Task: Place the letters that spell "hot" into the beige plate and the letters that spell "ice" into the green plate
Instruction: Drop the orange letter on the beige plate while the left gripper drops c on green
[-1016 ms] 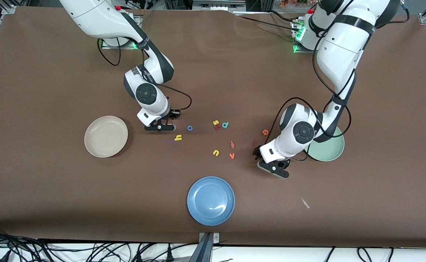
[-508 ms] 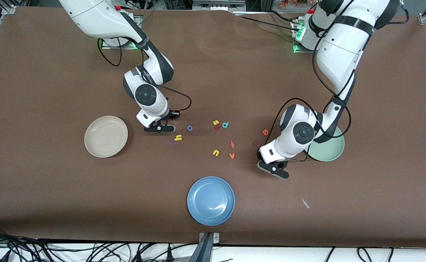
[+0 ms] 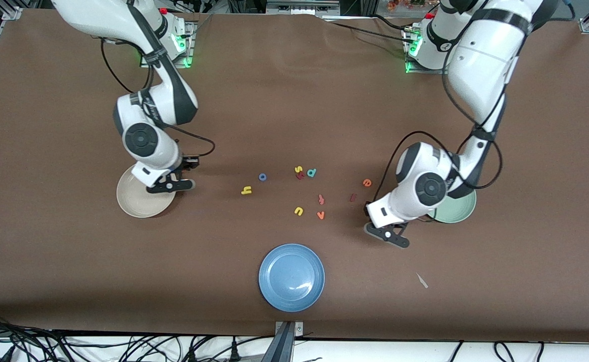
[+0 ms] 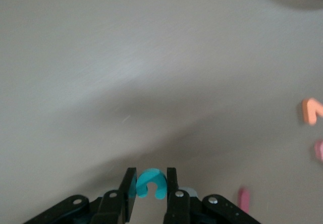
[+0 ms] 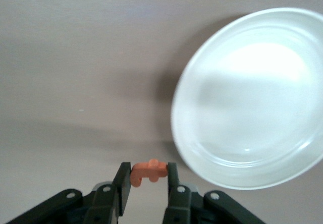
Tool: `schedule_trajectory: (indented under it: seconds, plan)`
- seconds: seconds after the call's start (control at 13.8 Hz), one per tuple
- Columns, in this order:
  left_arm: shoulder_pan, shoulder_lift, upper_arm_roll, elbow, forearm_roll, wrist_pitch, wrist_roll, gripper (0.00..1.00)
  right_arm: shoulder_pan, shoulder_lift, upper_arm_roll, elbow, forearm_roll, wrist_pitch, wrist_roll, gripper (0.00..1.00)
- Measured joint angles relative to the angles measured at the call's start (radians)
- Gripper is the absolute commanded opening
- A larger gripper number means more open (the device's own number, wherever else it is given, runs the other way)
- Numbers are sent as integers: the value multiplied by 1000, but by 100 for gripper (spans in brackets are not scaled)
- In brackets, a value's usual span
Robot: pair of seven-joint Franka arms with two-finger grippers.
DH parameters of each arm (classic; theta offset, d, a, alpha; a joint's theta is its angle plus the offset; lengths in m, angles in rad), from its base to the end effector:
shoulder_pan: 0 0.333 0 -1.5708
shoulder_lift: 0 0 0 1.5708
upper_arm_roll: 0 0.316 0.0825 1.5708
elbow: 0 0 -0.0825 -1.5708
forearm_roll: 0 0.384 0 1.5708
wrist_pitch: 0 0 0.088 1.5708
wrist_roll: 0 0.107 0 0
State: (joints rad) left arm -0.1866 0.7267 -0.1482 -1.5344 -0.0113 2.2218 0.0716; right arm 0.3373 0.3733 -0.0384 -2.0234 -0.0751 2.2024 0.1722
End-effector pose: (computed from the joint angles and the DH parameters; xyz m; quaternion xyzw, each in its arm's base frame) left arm 0.6704 -0.2170 0.2275 0.9819 -0.1807 -0.0230 0.0513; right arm 0.5538 0.1683 0.2491 0.9907 0.0885 -0.0861 0.0567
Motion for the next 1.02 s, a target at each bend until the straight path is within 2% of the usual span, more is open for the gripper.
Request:
schedule_trajectory:
  seconds: [0.22, 0.36, 0.44, 0.51, 0.58, 0.65, 0.73, 1.02]
  plan:
    - [95, -68, 4, -19, 15, -185, 13, 2, 1, -4, -78, -25, 0, 42, -162, 17]
    - [152, -84, 4, -86, 91, -189, 20, 3, -4, 1, -132, -42, 5, 102, -264, 23]
    - [181, -85, 4, -135, 139, -147, 21, 4, -12, 6, -146, -46, 10, 125, -298, 44]
    - [207, -87, 4, -196, 175, -72, 21, 12, -24, 10, -151, -46, 16, 138, -318, 83]
    - [229, -89, 4, -261, 194, 9, 22, 42, -32, 12, -151, -46, 24, 145, -329, 100]
    - [245, -100, -1, -305, 198, 62, 25, 97, -34, 11, -151, -46, 38, 147, -333, 100]
    - [252, -127, -4, -336, 201, 70, 28, 100, -34, 11, -150, -43, 56, 148, -334, 100]
    - [252, -159, -5, -377, 202, 73, 29, 100, -26, 9, -136, -3, 174, 86, -243, 100]
